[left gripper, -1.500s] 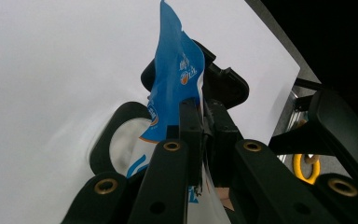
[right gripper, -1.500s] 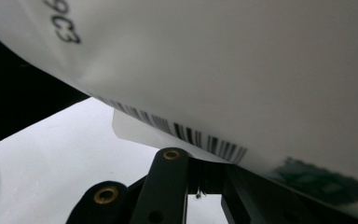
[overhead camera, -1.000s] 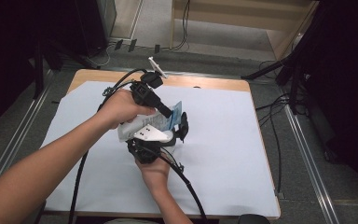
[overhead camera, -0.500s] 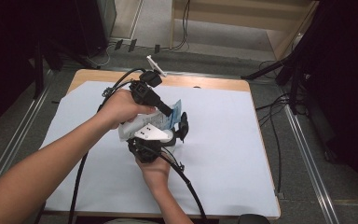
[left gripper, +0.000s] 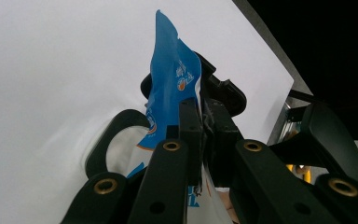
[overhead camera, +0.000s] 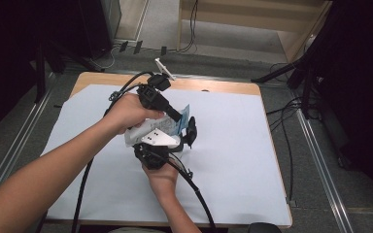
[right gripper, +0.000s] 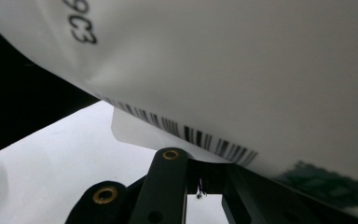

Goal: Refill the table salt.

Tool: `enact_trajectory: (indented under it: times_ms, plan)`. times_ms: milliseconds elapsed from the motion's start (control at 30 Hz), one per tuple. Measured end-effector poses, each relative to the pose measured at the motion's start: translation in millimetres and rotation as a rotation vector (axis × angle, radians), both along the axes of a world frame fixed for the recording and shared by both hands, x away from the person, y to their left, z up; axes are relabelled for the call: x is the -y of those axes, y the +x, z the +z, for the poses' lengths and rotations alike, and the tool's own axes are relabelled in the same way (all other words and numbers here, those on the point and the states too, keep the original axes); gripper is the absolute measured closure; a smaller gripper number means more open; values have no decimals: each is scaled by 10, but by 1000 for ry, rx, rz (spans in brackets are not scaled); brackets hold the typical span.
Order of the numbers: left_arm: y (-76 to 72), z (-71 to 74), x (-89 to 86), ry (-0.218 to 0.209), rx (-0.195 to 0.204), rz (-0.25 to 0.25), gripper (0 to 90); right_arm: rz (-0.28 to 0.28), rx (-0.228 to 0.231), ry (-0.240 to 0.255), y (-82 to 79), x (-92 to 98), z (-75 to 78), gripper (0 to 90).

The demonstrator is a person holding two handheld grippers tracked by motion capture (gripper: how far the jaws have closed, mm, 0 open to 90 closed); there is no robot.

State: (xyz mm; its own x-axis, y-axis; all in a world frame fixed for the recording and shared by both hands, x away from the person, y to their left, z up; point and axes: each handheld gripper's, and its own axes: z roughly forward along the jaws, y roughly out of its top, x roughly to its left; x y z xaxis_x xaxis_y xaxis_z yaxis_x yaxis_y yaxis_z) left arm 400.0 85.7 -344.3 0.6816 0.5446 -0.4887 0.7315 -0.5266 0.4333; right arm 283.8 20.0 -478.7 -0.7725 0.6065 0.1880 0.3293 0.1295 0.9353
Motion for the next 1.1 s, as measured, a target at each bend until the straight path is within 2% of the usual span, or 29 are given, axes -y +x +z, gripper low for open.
enact_trajectory:
  times_ms: [1100]
  plan:
    - [-3,-16,31,-1,-2,-15,880,-1,-7,10,0,12,13,900]
